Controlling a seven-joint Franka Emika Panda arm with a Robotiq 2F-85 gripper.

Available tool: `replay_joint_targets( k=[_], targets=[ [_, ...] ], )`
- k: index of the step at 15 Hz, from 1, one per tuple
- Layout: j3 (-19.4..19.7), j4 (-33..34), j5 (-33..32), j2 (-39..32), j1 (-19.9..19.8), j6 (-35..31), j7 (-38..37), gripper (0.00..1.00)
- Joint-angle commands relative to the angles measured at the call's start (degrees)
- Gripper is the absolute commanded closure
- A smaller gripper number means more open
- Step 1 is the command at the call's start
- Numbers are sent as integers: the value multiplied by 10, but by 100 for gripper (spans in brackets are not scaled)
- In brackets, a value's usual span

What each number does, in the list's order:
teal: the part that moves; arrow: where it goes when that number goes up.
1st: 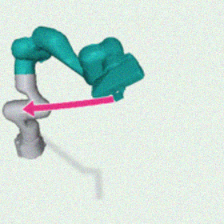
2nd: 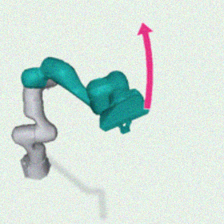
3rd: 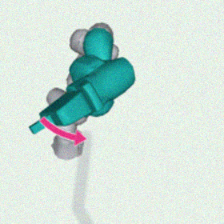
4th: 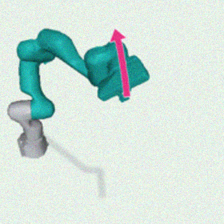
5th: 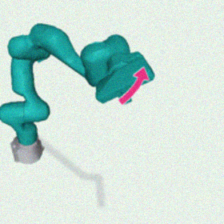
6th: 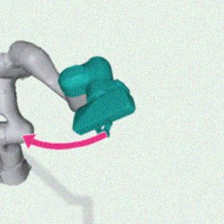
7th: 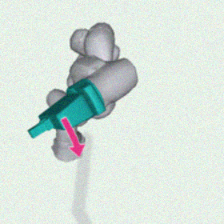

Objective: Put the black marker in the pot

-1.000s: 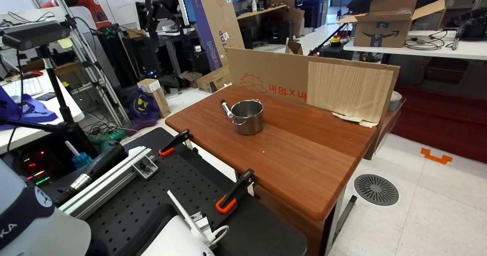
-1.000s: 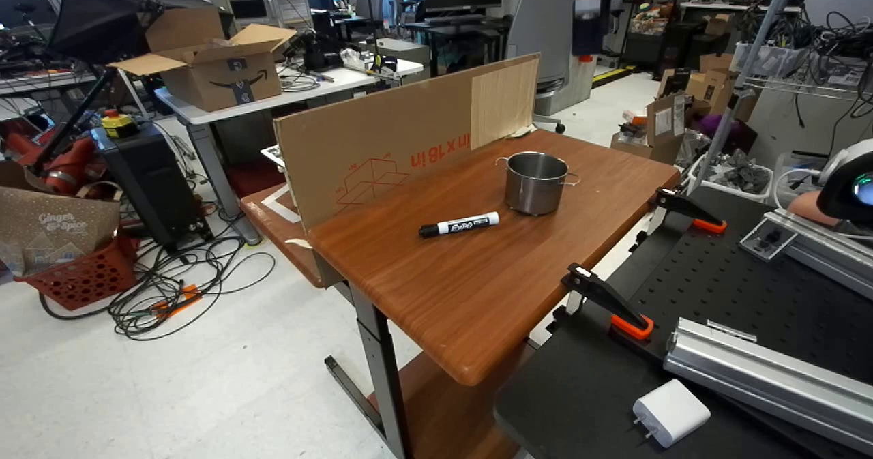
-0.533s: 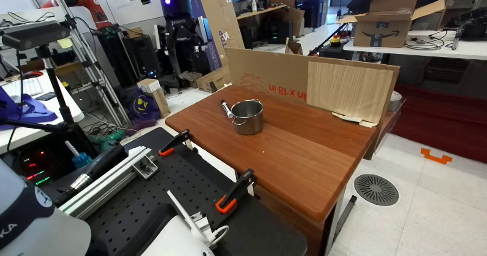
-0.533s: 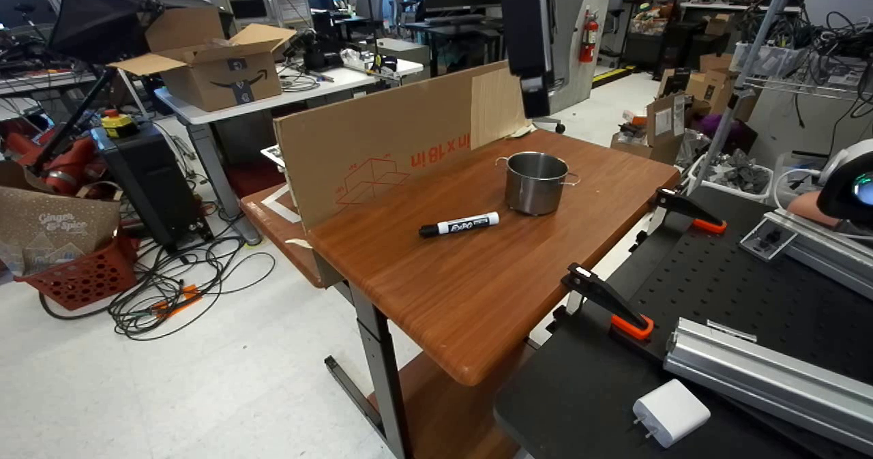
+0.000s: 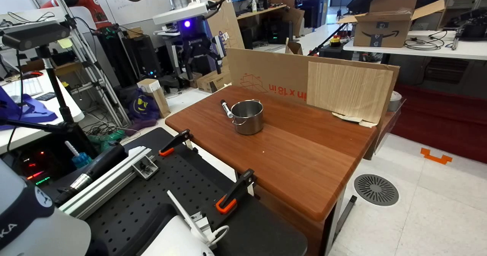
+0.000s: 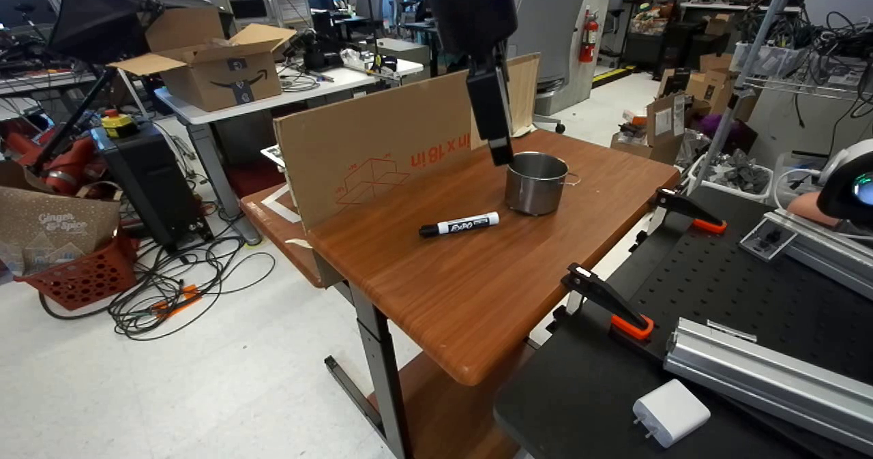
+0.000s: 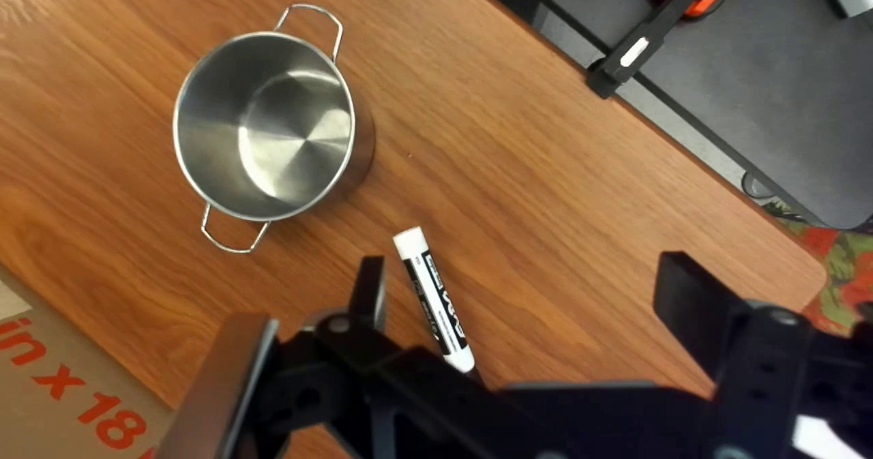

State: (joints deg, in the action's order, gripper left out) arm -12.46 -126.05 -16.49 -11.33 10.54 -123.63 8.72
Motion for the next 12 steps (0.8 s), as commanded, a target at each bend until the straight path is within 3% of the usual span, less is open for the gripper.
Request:
replay_joint_targets(
  k=[1,5,12],
  targets=[
    [5,17,-24,-36,7,-44,32,0],
    [7,13,-27,-62,2,-104,72,0],
    [15,24,-12,-103,-19,-147,159,0]
  ],
)
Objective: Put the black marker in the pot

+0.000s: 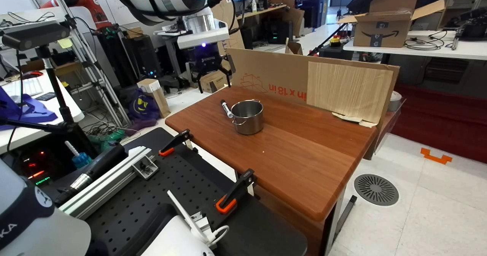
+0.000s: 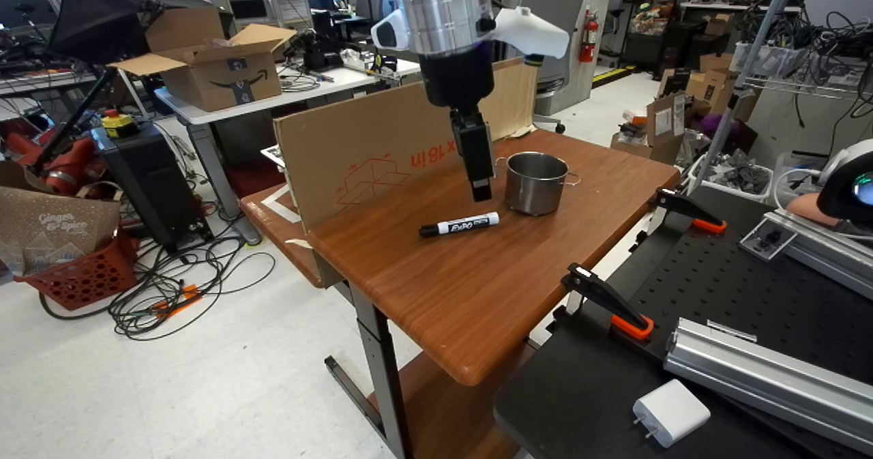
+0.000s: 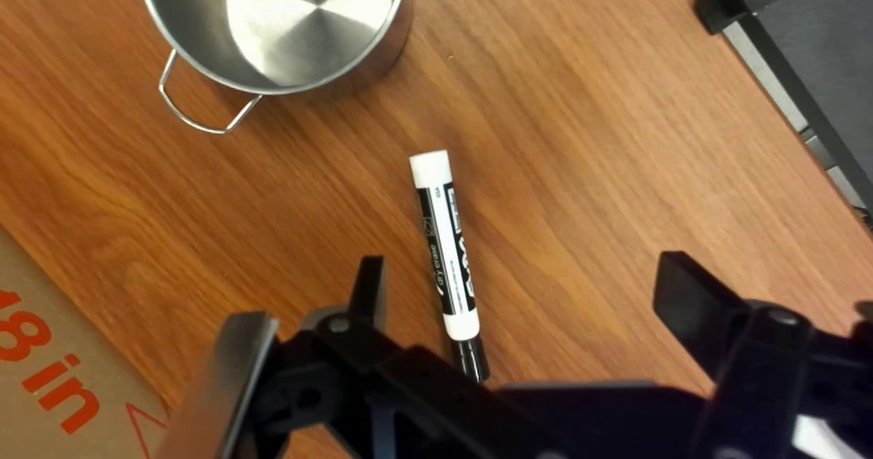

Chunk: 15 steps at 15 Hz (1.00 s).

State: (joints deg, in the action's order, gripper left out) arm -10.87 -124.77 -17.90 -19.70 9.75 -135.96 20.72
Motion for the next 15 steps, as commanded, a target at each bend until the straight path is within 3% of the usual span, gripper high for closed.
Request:
replay_joint_targets(
  k=[1,8,15],
  targets=[
    [0,17,3,-29,-16,-25,51,0],
    [-3,41,0,-87,-20,-36,85,0],
    [-2,73,-15,-121,0,-29,76,0]
  ],
)
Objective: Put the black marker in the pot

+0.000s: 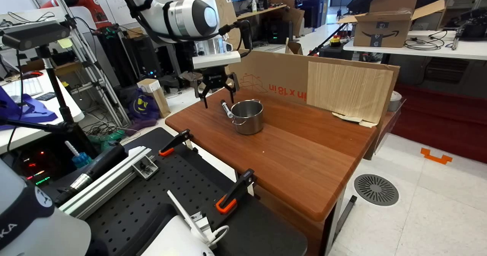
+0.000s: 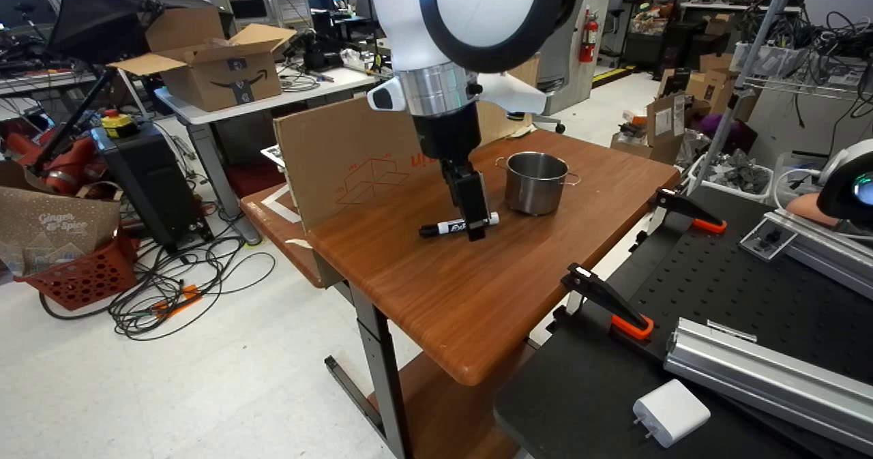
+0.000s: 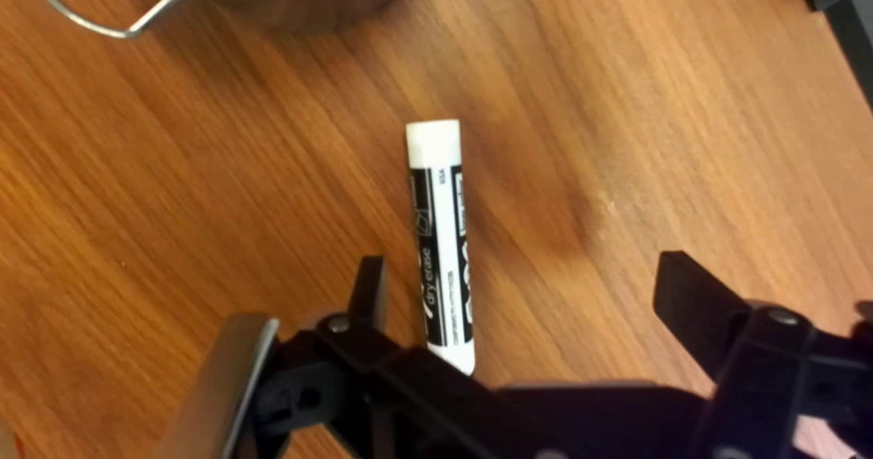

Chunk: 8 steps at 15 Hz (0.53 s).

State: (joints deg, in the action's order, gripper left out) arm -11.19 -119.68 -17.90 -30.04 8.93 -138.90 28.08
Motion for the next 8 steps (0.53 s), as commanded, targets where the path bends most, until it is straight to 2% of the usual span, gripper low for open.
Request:
replay_joint_targets(
  k=[1,8],
  targets=[
    [2,29,-16,-22,12,1,1,0],
    [3,68,-13,-56,18,9,5,0]
  ],
)
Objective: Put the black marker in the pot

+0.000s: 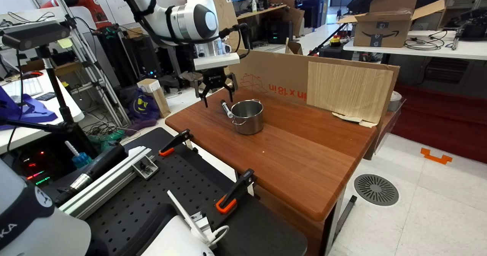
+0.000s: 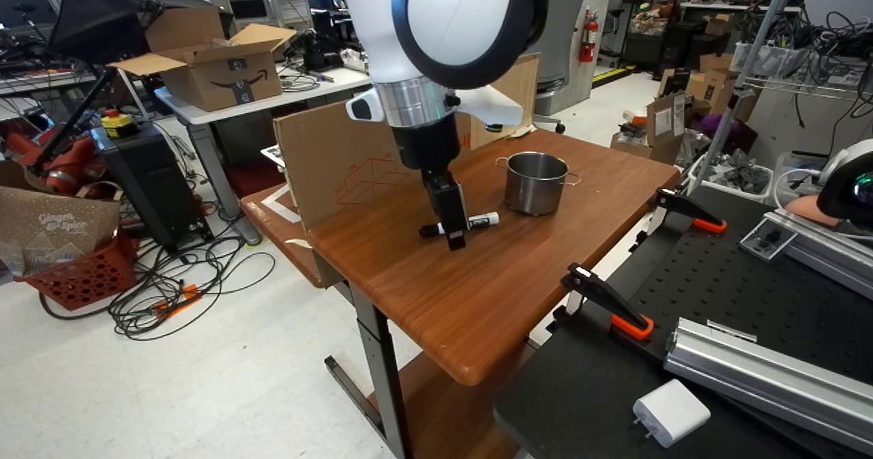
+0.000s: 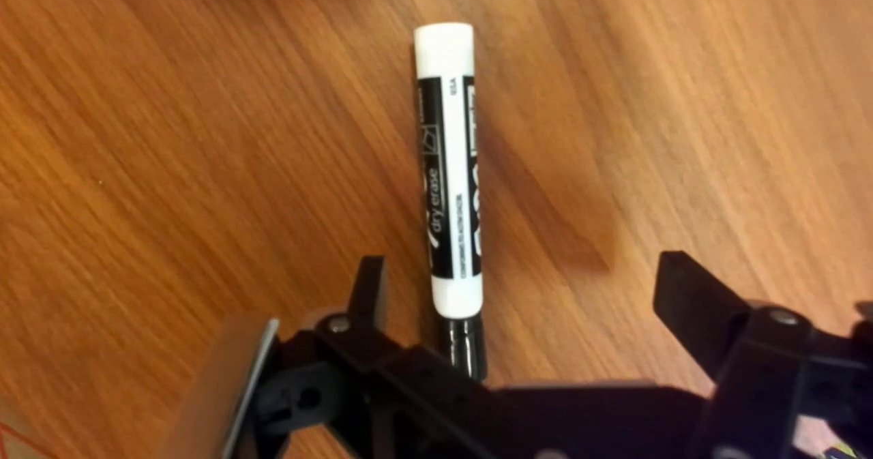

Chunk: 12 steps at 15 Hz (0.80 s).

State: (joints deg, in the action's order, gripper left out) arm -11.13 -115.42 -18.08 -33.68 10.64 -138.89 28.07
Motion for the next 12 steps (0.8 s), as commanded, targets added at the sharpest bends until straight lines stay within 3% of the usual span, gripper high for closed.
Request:
replay_joint_targets(
  k=[1,2,4,12],
  targets=[
    [3,29,-12,-23,1,11,5,0],
    [4,35,-10,-26,0,12,6,25],
    [6,45,-11,-32,-1,18,7,32],
    [18,65,-16,-40,2,25,2,95]
  ],
)
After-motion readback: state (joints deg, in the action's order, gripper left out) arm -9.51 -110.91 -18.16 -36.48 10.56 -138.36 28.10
